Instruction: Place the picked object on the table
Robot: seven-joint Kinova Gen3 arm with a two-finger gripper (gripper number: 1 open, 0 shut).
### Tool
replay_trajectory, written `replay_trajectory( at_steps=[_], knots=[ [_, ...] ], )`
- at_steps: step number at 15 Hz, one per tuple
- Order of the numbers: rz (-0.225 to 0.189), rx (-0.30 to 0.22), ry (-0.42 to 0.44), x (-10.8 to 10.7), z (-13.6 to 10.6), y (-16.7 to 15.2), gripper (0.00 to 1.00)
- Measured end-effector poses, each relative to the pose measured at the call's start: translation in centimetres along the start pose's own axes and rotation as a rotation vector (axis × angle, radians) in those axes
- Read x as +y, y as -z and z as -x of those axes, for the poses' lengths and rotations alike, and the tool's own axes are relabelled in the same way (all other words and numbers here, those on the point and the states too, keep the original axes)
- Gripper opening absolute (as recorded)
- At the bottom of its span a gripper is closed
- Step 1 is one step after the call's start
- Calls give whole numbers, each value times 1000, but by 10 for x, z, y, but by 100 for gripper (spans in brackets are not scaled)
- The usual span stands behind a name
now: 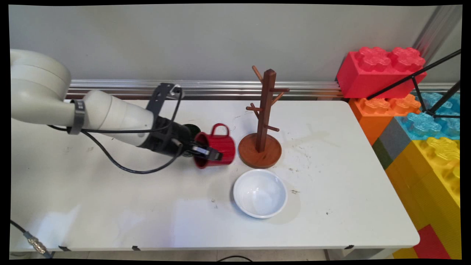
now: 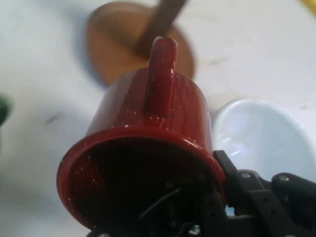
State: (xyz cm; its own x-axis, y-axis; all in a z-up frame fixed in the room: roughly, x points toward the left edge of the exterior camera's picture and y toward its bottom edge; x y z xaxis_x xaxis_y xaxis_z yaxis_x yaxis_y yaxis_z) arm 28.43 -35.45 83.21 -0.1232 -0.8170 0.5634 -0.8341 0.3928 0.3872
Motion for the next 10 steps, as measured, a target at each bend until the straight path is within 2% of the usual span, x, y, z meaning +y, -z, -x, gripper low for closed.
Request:
replay_trajectory(
  at_steps=[1, 3, 6, 10],
  knots=[
    [-13, -23, 22, -11, 2, 3, 0],
    [-7, -73, 76, -31, 5, 8, 0],
    [44, -128, 136, -52, 2, 19, 0],
    [103, -148, 153, -55, -11, 36, 0]
  ],
)
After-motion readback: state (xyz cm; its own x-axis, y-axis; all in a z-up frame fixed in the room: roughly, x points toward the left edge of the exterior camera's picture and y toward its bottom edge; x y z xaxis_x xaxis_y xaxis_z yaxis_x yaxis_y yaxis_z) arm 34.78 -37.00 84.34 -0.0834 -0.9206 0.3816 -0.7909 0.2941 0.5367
